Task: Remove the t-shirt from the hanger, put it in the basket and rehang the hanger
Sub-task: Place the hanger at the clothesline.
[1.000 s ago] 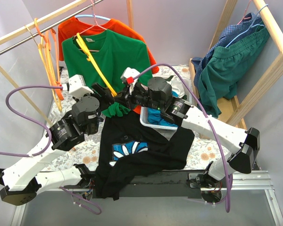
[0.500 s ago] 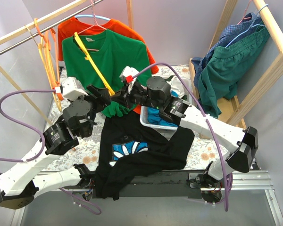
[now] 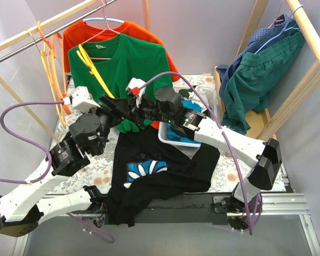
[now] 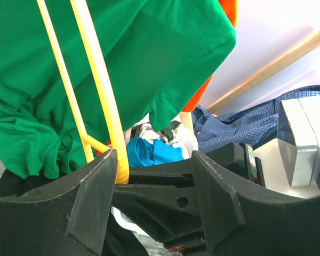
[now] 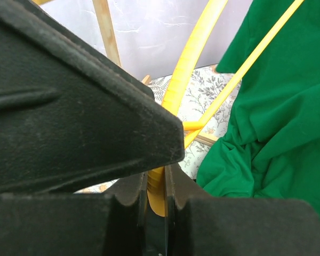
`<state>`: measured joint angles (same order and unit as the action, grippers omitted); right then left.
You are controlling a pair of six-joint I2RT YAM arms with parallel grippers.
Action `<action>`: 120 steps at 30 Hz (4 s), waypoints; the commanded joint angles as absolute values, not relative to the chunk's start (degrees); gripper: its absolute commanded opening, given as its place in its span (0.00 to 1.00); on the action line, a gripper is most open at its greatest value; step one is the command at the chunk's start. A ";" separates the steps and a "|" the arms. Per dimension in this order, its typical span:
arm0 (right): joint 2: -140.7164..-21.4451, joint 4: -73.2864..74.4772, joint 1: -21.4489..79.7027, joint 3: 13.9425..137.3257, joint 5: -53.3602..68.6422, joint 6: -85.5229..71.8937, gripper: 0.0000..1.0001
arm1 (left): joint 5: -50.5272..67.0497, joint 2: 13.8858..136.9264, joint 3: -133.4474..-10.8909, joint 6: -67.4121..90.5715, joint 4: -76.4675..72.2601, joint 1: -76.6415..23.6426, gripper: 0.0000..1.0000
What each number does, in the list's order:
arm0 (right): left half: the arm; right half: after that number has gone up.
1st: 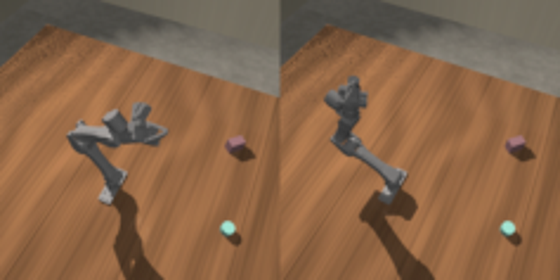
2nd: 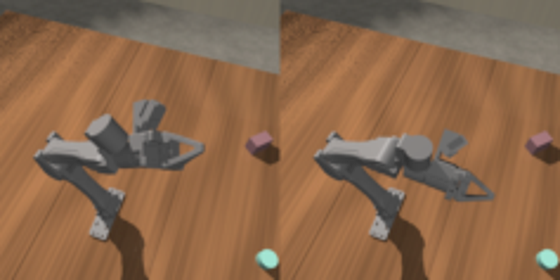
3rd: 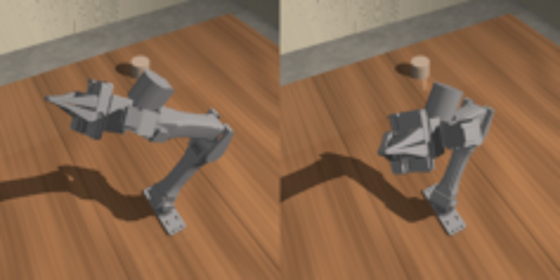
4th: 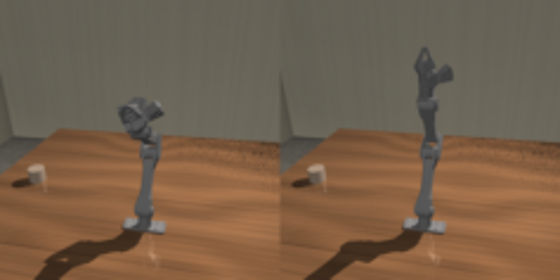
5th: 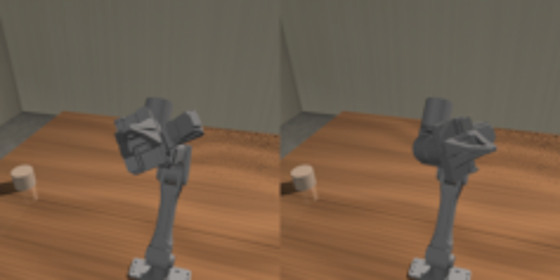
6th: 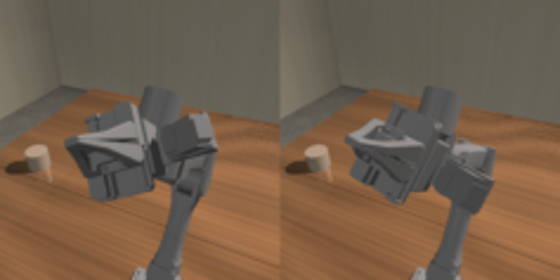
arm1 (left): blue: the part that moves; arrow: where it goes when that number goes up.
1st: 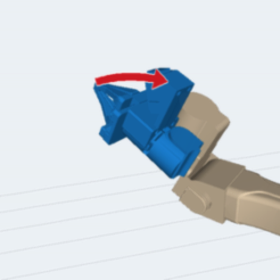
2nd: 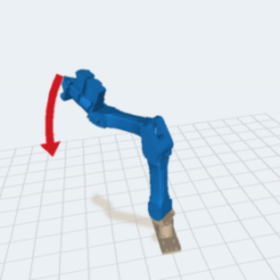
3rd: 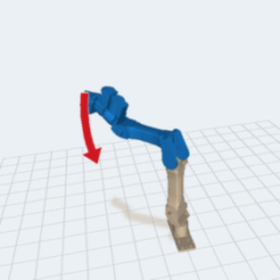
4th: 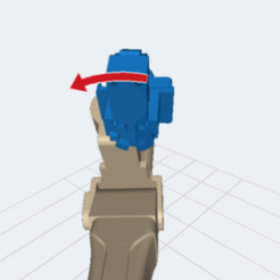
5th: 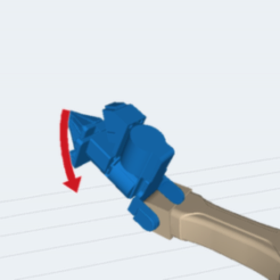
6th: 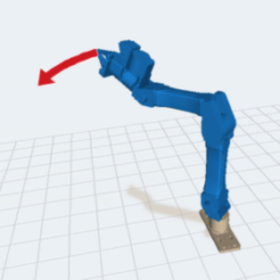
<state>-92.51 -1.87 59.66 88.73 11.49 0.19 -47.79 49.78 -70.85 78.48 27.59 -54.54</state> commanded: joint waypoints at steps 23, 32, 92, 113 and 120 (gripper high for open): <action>-83.50 -9.58 61.88 80.77 10.37 1.32 0.01 | -52.30 52.91 -70.84 84.46 34.10 -54.93 0.13; -85.34 -8.96 62.05 83.76 10.63 0.88 0.01 | -51.85 53.09 -71.98 82.88 33.84 -54.93 0.00; -64.77 -5.36 62.05 62.84 -4.40 1.14 0.74 | -50.63 75.94 -102.24 71.19 39.38 -32.87 0.00; -70.84 7.99 62.05 61.26 -4.40 -1.49 0.86 | -30.87 64.07 -98.00 68.47 45.78 -32.34 0.84; -75.84 8.44 63.81 54.06 -2.63 -4.04 0.86 | -15.74 60.39 -94.58 67.94 53.08 -32.34 0.86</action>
<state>-73.38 7.62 62.28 57.34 -3.53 -1.56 -26.57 62.61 -96.79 69.23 46.59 -32.53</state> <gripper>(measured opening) 0.862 0.854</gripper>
